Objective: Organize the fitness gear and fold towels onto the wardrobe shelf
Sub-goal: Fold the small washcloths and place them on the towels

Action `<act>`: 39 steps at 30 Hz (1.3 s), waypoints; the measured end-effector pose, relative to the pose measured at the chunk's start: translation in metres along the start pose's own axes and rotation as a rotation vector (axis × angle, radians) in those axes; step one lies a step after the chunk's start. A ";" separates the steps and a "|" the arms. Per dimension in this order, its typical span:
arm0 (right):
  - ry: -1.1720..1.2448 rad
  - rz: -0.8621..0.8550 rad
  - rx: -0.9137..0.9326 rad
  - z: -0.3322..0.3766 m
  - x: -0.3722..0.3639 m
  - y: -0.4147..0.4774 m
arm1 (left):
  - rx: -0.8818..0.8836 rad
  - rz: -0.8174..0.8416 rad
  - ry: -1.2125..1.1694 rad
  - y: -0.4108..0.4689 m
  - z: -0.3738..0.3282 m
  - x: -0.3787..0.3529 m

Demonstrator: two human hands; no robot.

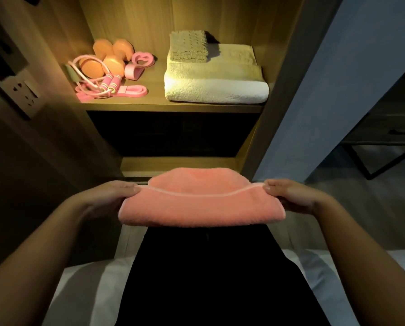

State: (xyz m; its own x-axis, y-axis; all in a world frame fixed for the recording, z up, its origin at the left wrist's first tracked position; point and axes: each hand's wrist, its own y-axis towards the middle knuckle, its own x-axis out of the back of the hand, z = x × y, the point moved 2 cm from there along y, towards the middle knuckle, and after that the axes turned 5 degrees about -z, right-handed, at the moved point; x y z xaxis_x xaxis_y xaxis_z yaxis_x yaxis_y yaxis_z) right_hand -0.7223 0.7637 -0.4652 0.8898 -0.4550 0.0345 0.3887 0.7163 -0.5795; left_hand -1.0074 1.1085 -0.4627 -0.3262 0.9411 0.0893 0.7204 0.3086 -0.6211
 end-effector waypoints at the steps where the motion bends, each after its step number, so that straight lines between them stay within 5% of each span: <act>1: 0.016 -0.072 0.027 0.001 0.000 0.004 | -0.032 -0.075 0.009 0.002 -0.001 -0.001; 8: -0.139 -0.567 0.137 0.011 -0.015 0.045 | -0.160 -0.449 0.074 0.031 -0.018 -0.028; 14: -0.192 -0.696 0.192 0.025 -0.009 0.071 | -0.193 -0.575 0.045 0.049 -0.036 -0.033; 19: -0.202 -0.849 0.492 0.107 0.016 0.062 | -0.447 -0.736 0.039 0.040 -0.119 -0.013; 28: -0.047 -0.872 0.898 0.206 0.020 -0.001 | -0.773 -0.752 -0.028 -0.017 -0.206 0.019; 39: 0.045 -0.681 0.773 0.139 -0.001 -0.060 | -0.655 -0.677 -0.028 -0.060 -0.134 -0.004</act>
State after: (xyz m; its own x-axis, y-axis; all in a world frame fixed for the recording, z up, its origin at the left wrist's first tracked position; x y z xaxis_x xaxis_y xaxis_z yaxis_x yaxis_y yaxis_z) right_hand -0.7139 0.7944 -0.3172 0.4197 -0.8998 0.1194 0.8688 0.4363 0.2342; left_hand -0.9677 1.1050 -0.3211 -0.8099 0.5319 0.2473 0.5700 0.8131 0.1180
